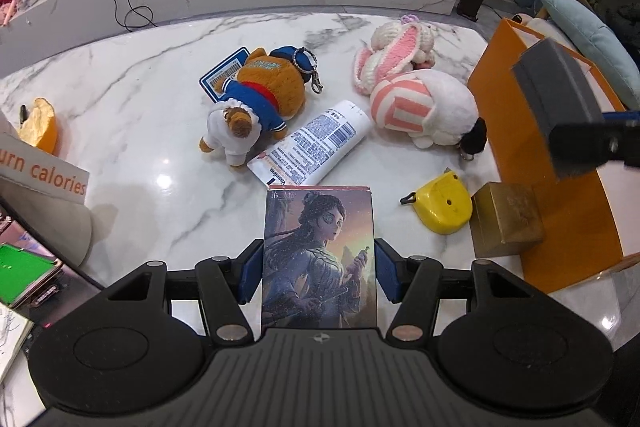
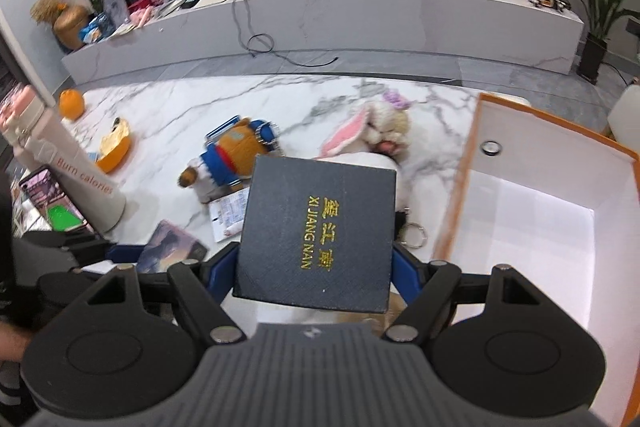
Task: Organize objects
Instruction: 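Carry both boxes into the orange storage box and open both tools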
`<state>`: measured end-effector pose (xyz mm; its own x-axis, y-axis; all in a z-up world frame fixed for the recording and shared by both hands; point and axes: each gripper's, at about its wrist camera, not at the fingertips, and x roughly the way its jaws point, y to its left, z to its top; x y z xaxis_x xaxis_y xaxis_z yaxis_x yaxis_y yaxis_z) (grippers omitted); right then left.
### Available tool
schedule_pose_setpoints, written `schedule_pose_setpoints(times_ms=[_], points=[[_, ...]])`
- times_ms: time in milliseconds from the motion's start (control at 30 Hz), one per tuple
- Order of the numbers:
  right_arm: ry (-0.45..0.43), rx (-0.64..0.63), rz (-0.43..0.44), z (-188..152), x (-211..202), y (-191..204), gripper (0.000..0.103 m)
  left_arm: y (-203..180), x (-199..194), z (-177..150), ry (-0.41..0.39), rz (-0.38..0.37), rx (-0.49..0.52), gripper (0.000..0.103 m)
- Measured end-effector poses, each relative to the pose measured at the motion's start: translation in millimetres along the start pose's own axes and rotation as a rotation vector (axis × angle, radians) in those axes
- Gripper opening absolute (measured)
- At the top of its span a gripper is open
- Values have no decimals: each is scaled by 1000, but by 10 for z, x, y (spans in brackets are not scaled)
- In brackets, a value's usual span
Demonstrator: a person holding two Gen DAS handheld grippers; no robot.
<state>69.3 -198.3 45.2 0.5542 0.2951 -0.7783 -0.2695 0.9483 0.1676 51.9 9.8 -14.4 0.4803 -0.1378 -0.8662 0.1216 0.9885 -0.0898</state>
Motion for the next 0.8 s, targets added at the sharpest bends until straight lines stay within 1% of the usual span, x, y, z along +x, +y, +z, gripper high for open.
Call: schedule_pose_setpoints(times_ms=[100, 300, 400, 567, 800], points=[[-21, 29, -10, -9, -91, -147, 78, -51, -54, -5, -3, 16, 7, 67], [-75, 79, 4, -27, -348, -376, 78, -174, -218, 39, -21, 22, -5, 67], [-96, 98, 3, -35, -448, -479, 78, -313, -311, 86, -31, 39, 20, 67], [-129, 133, -20, -76, -602, -728, 78, -666, -482, 236, -65, 41, 71, 67], [-148, 204, -60, -206, -750, -1153, 78, -1336, -608, 467, -114, -12, 163, 67]])
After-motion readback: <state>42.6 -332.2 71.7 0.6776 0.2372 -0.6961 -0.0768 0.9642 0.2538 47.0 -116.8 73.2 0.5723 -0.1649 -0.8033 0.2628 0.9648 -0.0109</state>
